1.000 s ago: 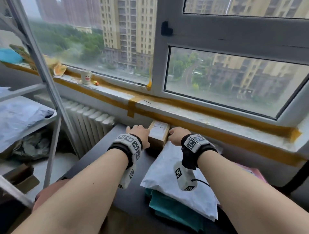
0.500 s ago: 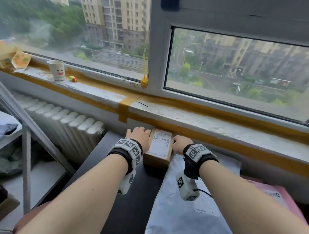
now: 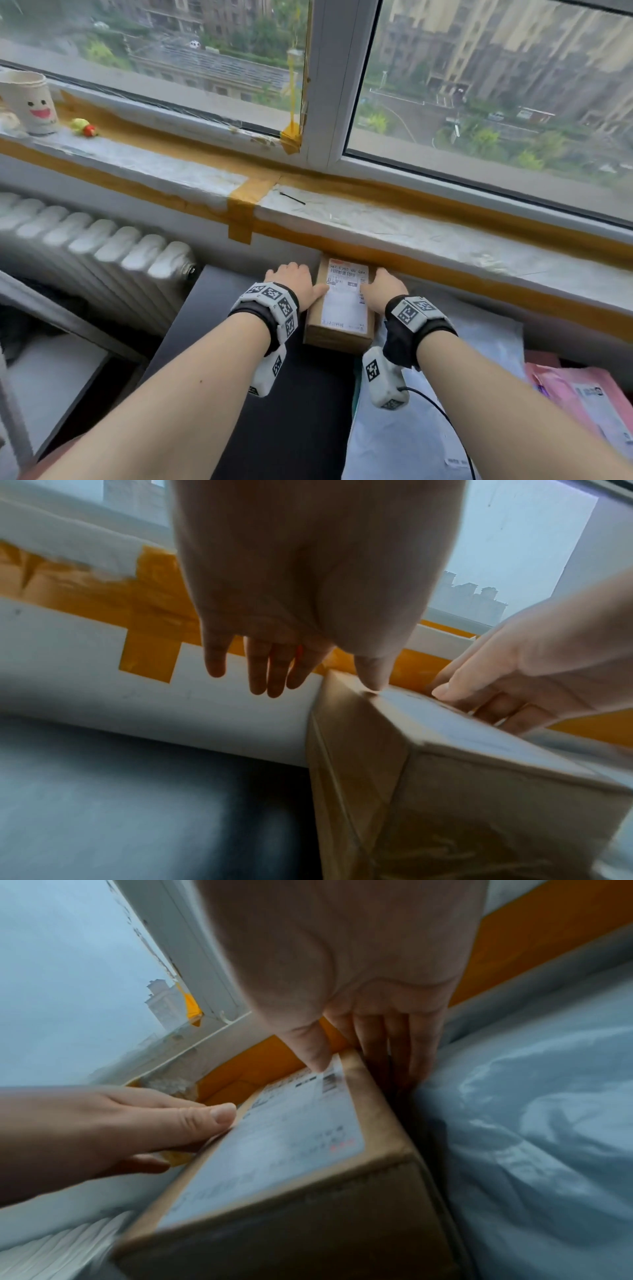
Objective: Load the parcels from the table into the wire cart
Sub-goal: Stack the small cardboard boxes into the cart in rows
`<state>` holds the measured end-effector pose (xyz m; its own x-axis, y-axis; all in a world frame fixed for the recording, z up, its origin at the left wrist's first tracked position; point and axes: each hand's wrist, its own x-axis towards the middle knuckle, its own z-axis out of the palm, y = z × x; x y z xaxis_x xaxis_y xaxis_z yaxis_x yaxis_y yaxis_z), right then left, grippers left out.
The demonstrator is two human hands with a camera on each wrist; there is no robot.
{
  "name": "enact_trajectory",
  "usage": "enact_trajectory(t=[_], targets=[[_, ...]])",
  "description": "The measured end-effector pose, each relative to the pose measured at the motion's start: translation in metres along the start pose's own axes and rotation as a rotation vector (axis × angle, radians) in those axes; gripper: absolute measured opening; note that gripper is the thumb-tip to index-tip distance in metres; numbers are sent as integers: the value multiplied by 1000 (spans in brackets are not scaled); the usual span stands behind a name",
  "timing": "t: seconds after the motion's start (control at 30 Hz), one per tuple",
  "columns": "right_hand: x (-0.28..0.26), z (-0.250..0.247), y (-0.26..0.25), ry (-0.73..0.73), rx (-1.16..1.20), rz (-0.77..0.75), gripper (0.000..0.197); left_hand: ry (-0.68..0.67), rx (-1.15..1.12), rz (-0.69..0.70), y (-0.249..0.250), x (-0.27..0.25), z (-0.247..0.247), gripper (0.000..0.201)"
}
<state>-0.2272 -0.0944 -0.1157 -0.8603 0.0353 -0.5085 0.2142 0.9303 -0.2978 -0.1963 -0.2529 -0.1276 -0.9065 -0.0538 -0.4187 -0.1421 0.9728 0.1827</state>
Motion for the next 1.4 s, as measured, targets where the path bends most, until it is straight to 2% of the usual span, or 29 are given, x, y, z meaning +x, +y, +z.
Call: enact_trajectory(t=[0.2, 0.4, 0.7, 0.8, 0.93, 1.2, 1.4], targets=[[12, 5, 1, -27, 87, 57, 49, -97, -199, -20, 0, 19, 6, 67], [11, 7, 0, -35, 180, 85, 46, -157, -325, -45, 6, 22, 7, 60], [-1, 11, -8, -61, 385, 69, 41, -148, -422, -66, -1, 11, 3, 61], [-19, 5, -12, -73, 436, 60, 35, -116, -485, -41, -5, 0, 2, 59], [-51, -10, -19, -54, 538, 79, 14, -27, -540, -7, -8, -17, -4, 56], [-108, -31, -9, 32, 633, 18, 10, 99, -528, 29, 10, -64, -25, 62], [-160, -46, 36, 108, 685, -24, 13, 154, -500, 89, 54, -119, -34, 59]])
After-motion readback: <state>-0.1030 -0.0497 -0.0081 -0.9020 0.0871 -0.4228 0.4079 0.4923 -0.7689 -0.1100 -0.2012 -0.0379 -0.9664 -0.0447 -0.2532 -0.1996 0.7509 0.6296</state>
